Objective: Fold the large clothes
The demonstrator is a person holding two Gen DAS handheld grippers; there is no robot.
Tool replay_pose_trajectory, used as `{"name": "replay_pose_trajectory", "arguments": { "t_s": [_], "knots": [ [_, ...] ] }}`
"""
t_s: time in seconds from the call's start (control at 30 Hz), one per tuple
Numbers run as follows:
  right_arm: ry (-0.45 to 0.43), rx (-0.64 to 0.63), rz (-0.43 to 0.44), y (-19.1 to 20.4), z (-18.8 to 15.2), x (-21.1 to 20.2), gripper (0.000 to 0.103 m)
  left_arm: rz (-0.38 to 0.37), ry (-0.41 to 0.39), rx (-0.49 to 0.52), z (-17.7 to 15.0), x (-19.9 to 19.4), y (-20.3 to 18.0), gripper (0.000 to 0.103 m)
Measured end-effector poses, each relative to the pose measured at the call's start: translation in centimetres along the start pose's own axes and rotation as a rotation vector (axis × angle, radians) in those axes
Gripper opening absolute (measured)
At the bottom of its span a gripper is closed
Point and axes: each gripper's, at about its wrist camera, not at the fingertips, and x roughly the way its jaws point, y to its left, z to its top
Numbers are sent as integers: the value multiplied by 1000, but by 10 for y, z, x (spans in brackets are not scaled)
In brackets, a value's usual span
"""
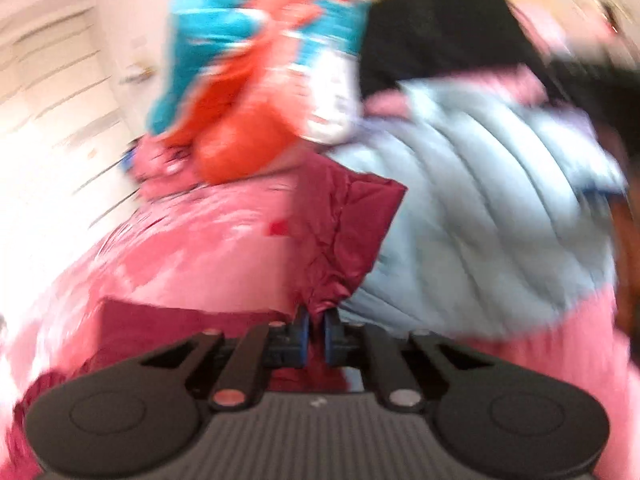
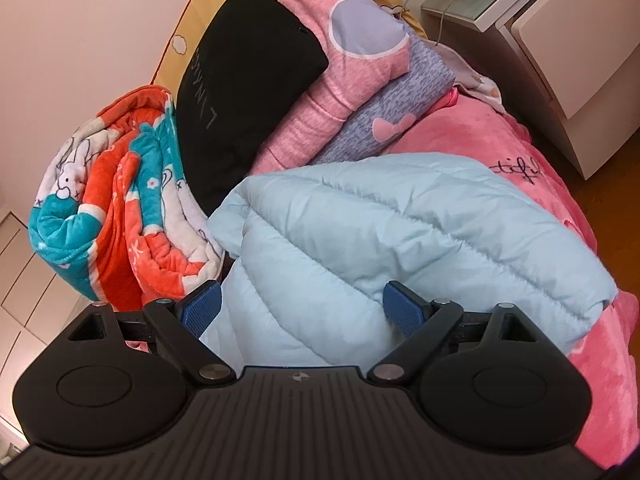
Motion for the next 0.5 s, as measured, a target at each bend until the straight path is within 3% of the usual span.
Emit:
{"name": "replay_pose_trajectory", "arguments": {
  "t_s": [0.17,0.27,0.43,0.5],
  "knots": [
    [41,-65,47,15,-11,1,103,93,-70,-293,14,-17,84,4],
    [71,-120,87,27,-22,1,103,191,-127,-450,12,-34,139,4],
    [129,-232,185,58,-50,-6,103,403,-217,-668,-23,-75,223,4],
    [167,-277,236,70,-64,-9,103,492,-215,-741,-48,-91,251,4]
  ]
}}
